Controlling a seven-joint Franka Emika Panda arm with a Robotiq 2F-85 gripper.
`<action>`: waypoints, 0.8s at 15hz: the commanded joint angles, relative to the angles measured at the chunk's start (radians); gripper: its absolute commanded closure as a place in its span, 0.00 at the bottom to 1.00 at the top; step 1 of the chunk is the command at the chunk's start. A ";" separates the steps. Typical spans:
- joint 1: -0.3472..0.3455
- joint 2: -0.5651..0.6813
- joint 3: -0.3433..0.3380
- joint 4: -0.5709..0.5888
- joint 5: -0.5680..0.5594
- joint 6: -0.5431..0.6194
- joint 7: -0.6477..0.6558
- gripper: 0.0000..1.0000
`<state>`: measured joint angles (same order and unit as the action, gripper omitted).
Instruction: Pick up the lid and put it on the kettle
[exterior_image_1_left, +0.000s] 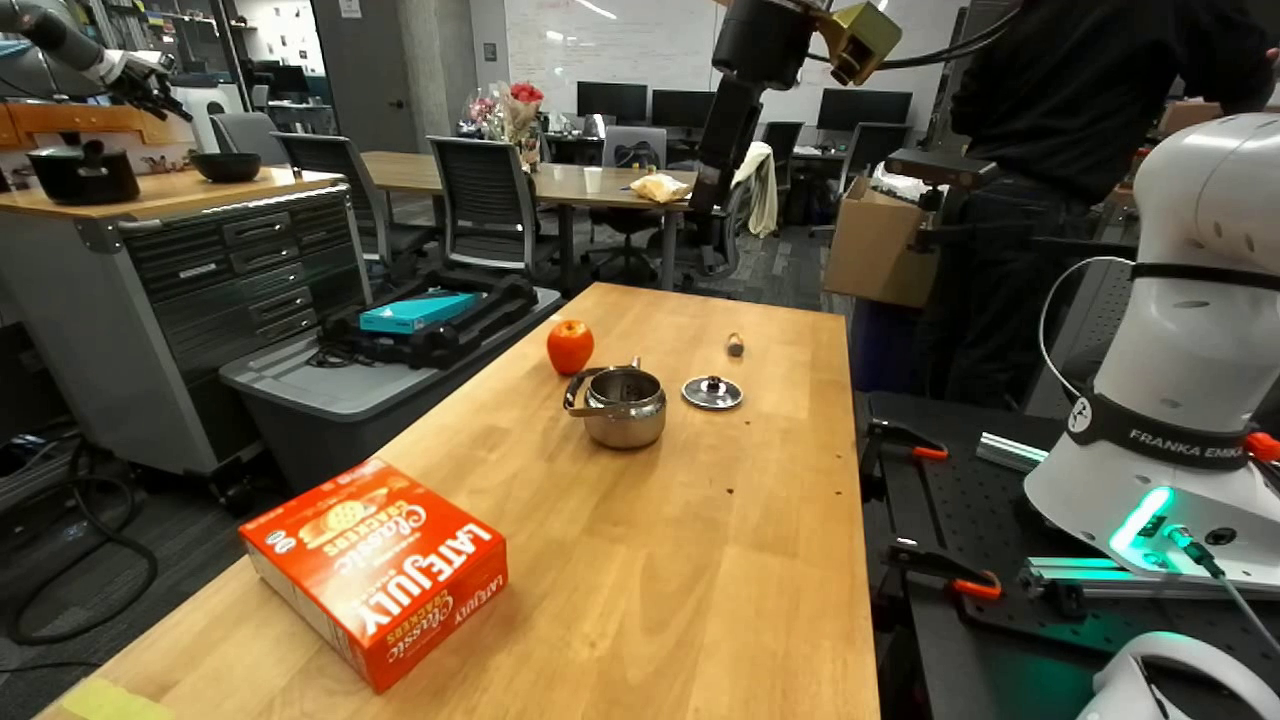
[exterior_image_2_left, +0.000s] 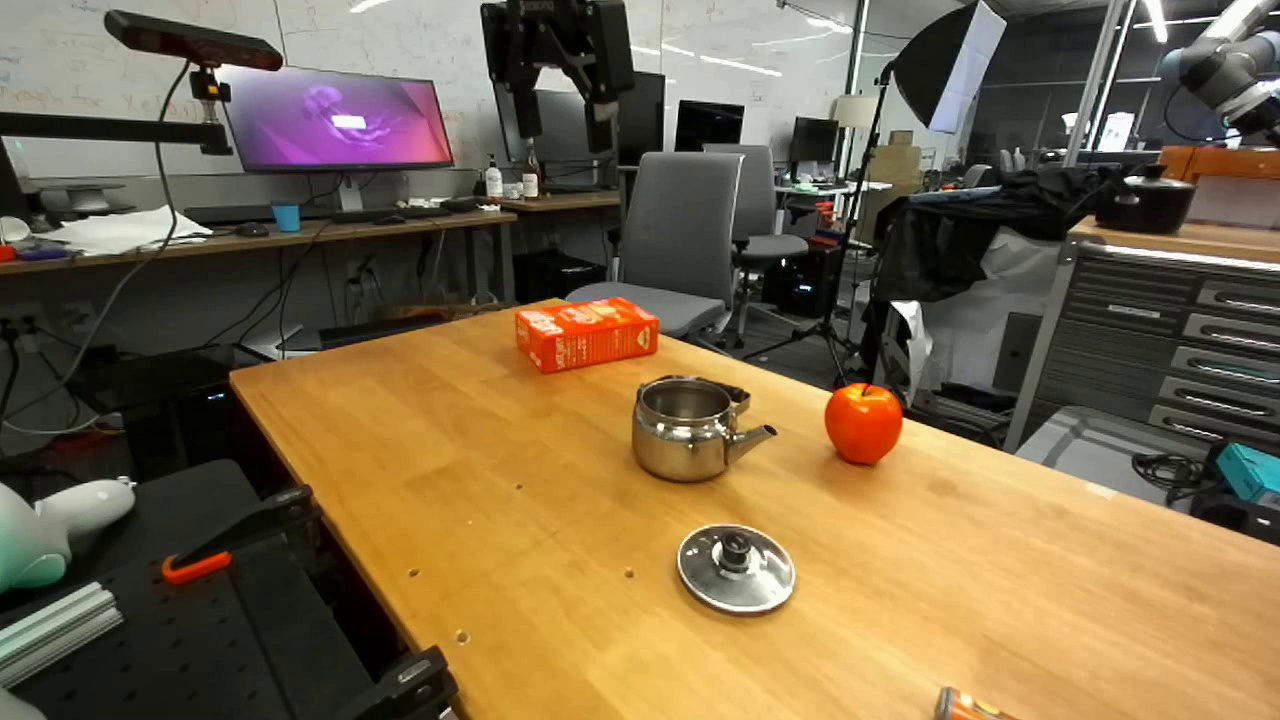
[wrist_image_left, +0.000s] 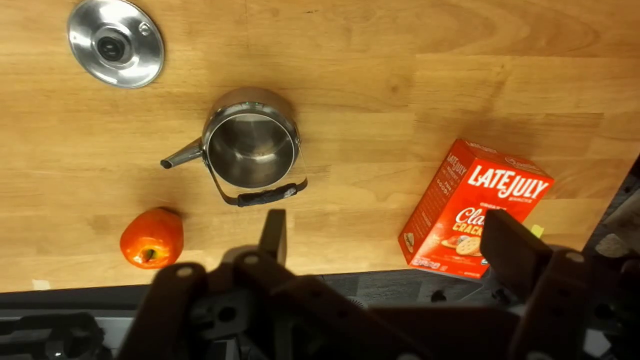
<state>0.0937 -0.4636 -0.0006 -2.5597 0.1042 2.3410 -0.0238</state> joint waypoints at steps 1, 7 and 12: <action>-0.008 0.000 0.007 0.002 0.004 -0.003 -0.003 0.00; -0.029 0.016 0.021 0.012 -0.030 -0.026 0.029 0.00; -0.081 0.044 0.039 0.039 -0.119 -0.050 0.100 0.00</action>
<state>0.0573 -0.4435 0.0093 -2.5629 0.0377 2.3313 0.0205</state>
